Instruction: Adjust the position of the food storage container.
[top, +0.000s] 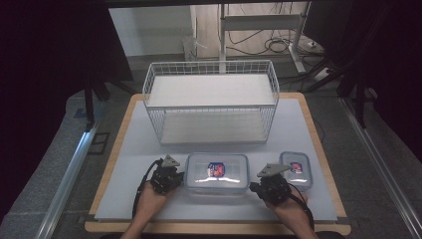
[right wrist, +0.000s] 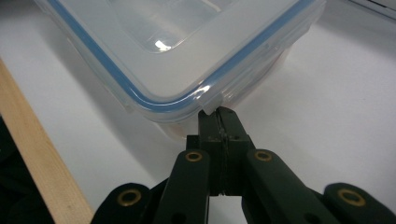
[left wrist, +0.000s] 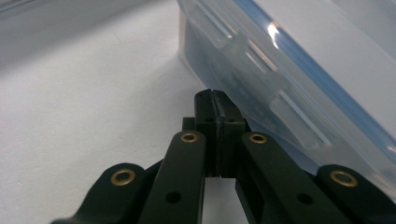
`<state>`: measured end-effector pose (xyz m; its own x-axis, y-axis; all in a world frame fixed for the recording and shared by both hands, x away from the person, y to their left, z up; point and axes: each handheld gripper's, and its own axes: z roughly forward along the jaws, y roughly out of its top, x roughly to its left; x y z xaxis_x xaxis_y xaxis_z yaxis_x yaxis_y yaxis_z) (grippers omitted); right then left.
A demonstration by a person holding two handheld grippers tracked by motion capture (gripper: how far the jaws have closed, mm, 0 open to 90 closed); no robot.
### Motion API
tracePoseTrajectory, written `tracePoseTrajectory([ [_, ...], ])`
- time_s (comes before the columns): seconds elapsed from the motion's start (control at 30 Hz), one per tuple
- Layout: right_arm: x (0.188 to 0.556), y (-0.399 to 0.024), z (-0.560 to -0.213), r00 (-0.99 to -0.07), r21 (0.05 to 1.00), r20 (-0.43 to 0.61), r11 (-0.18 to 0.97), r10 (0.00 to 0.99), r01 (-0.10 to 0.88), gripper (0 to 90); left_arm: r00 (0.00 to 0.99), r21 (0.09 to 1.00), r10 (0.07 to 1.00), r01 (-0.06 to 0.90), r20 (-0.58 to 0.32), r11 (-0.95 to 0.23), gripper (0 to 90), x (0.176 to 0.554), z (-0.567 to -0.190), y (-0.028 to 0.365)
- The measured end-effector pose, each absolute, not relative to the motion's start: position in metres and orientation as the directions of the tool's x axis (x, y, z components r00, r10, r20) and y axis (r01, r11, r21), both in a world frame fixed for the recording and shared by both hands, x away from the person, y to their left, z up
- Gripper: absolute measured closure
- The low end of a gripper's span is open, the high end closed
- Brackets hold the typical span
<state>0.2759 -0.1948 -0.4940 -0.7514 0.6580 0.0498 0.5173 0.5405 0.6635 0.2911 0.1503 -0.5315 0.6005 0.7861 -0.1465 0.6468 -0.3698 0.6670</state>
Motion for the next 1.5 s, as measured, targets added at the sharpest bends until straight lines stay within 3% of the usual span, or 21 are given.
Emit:
tracePoseTrajectory([
  [0.2,0.278,-0.195,-0.494,-0.763,0.659,0.018,0.566,0.646,0.495,88.4,0.601,0.668,0.786,0.646,-0.146,-0.370,89.3,0.286,-0.528,0.153],
  [0.3,0.277,-0.197,-0.492,-0.765,0.661,-0.012,0.579,0.644,0.478,86.1,0.600,0.677,0.792,0.629,-0.110,-0.382,83.1,0.281,-0.524,0.156],
  [0.57,0.276,-0.219,-0.479,-0.748,0.727,-0.041,0.533,0.663,0.433,58.5,0.574,0.741,0.818,0.559,-0.023,-0.372,54.0,0.255,-0.516,0.188],
  [0.6,0.276,-0.219,-0.479,-0.748,0.727,-0.041,0.533,0.663,0.433,58.5,0.574,0.741,0.818,0.559,-0.023,-0.372,50.2,0.255,-0.516,0.188],
  [0.63,0.276,-0.221,-0.478,-0.744,0.732,-0.043,0.527,0.667,0.431,55.4,0.569,0.748,0.822,0.553,-0.018,-0.367,50.2,0.253,-0.515,0.191],
  [0.67,0.277,-0.223,-0.478,-0.741,0.741,-0.042,0.518,0.670,0.427,49.5,0.560,0.764,0.828,0.542,-0.018,-0.350,42.7,0.250,-0.514,0.194],
  [0.7,0.277,-0.223,-0.478,-0.741,0.741,-0.042,0.518,0.670,0.427,49.5,0.560,0.764,0.828,0.542,-0.018,-0.350,38.5,0.250,-0.514,0.194],
  [0.73,0.278,-0.225,-0.478,-0.741,0.751,-0.039,0.509,0.670,0.420,42.9,0.561,0.775,0.828,0.531,-0.019,-0.342,35.5,0.247,-0.514,0.196],
  [0.8,0.279,-0.225,-0.478,-0.744,0.756,-0.039,0.506,0.667,0.414,39.4,0.562,0.778,0.827,0.529,-0.023,-0.339,32.5,0.246,-0.515,0.196],
  [0.83,0.282,-0.225,-0.479,-0.751,0.767,-0.035,0.500,0.659,0.403,32.3,0.565,0.777,0.825,0.529,-0.022,-0.341,26.8,0.244,-0.517,0.197],
  [0.87,0.282,-0.225,-0.479,-0.751,0.767,-0.035,0.500,0.659,0.403,32.3,0.565,0.777,0.825,0.529,-0.022,-0.341,24.8,0.244,-0.517,0.197],
  [1.0,0.287,-0.227,-0.482,-0.760,0.782,-0.021,0.483,0.650,0.393,17.6,0.574,0.768,0.819,0.520,0.009,-0.373,14.7,0.240,-0.518,0.198],
  [1.17,0.290,-0.231,-0.485,-0.765,0.784,-0.013,0.482,0.644,0.392,9.0,0.607,0.764,0.795,0.519,-0.013,-0.384,3.4,0.242,-0.522,0.195],
  [1.3,0.292,-0.232,-0.486,-0.760,0.785,0.005,0.468,0.650,0.405,7.2,0.614,0.769,0.789,0.489,0.032,-0.412,2.0,0.241,-0.523,0.191],
  [1.5,0.292,-0.232,-0.487,-0.759,0.779,0.013,0.469,0.651,0.415,6.5,0.612,0.772,0.790,0.487,0.032,-0.409,2.0,0.241,-0.521,0.190],
])
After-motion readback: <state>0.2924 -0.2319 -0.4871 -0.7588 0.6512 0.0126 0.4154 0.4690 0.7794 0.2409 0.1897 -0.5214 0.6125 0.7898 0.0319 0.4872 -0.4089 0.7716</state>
